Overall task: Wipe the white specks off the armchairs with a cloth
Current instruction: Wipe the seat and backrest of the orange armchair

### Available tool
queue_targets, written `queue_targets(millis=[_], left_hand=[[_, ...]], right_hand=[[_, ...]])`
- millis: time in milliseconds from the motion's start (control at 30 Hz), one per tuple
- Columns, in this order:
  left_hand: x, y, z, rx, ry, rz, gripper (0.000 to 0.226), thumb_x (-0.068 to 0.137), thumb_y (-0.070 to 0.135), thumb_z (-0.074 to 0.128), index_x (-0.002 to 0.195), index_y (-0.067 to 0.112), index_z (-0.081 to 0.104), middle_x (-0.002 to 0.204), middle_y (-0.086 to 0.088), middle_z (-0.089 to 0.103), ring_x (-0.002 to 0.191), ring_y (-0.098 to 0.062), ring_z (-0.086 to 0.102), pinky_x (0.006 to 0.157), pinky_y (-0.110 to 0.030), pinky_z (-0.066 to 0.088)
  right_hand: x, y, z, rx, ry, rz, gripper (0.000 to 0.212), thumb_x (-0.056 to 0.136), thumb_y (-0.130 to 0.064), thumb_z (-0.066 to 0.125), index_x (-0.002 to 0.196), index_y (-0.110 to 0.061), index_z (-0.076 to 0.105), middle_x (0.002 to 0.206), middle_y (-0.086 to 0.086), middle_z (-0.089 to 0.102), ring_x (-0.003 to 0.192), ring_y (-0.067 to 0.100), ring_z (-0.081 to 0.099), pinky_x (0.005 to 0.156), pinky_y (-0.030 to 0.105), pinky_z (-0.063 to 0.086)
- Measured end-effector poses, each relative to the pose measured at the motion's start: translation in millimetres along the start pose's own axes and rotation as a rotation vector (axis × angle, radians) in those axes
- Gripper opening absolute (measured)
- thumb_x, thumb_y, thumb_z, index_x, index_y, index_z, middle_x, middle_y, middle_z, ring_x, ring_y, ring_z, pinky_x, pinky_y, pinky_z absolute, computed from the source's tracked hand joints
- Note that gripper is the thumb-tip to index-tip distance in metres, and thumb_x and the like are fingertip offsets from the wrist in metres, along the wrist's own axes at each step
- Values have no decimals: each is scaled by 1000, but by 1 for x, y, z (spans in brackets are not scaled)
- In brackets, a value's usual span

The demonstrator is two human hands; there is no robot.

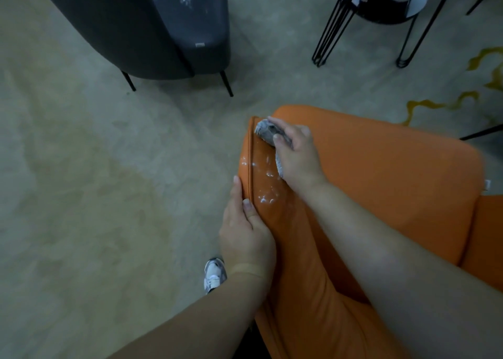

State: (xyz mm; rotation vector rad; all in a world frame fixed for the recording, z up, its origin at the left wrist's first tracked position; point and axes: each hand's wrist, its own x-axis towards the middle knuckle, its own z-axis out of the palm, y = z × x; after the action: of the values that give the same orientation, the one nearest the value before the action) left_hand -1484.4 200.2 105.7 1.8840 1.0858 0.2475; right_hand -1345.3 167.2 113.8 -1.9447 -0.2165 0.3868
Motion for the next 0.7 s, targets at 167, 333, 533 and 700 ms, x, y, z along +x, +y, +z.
queue_targets(millis=[167, 333, 533, 700], left_hand=[[2, -1, 1, 8, 1, 10, 44, 101, 17, 39, 144, 26, 41, 144, 3, 48, 128, -14, 45, 81, 11, 14], [2, 0, 1, -3, 2, 16, 44, 100, 24, 37, 144, 25, 41, 145, 2, 47, 130, -15, 44, 83, 10, 14], [1, 0, 0, -34, 3, 30, 57, 90, 35, 28, 144, 25, 41, 144, 5, 47, 128, -10, 43, 85, 10, 14], [1, 0, -1, -39, -9, 28, 52, 94, 32, 31, 144, 25, 42, 144, 4, 48, 128, -12, 45, 89, 2, 20]], right_hand=[[-62, 16, -11, -45, -123, -213, 39, 89, -6, 50, 115, -34, 61, 107, 3, 43, 99, 16, 51, 96, 31, 42], [-36, 11, -2, -141, -50, -174, 39, 89, -2, 54, 119, -23, 65, 105, 6, 43, 105, 25, 51, 101, 30, 40], [-26, 4, -3, -118, -159, -177, 36, 87, -4, 59, 118, -22, 65, 108, 6, 42, 107, 20, 50, 103, 25, 38], [-62, 16, -16, -74, -180, -220, 32, 80, -10, 65, 108, -26, 67, 100, 6, 46, 99, 11, 52, 95, 19, 39]])
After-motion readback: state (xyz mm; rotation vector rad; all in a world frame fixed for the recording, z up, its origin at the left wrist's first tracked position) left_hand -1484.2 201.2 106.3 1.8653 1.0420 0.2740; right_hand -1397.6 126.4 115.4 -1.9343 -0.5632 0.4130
